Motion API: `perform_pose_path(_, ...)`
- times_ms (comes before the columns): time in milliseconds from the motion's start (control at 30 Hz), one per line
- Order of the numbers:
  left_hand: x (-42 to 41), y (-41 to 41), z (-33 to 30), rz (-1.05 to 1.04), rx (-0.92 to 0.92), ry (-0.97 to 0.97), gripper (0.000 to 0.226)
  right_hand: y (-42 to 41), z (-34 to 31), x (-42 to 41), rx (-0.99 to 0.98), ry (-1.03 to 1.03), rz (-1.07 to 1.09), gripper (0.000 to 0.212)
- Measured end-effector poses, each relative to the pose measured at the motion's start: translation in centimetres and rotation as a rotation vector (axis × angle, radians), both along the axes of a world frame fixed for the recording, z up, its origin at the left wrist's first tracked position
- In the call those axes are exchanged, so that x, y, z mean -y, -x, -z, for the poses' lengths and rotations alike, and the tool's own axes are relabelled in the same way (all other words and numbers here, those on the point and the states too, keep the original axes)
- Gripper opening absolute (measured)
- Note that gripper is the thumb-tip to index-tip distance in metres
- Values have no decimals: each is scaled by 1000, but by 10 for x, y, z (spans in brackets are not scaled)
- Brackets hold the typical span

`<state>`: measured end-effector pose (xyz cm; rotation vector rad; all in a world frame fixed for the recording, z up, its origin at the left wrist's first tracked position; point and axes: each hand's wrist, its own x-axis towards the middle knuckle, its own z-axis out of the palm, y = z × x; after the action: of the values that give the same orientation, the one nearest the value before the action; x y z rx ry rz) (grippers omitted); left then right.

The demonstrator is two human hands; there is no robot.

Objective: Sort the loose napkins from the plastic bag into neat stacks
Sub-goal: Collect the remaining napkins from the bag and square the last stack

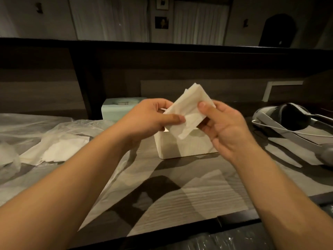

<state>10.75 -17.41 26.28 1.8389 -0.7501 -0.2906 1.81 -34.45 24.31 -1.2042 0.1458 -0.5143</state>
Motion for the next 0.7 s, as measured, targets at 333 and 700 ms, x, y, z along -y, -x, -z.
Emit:
perform_pose_path(333,69,-50,-14,-111,-180,-71,24,-59,-32,60,-100,544,124,18)
perform_pose_path(700,108,-67,7,-54,-418,-390,24,-92,-10,85,-465,1002,200,29)
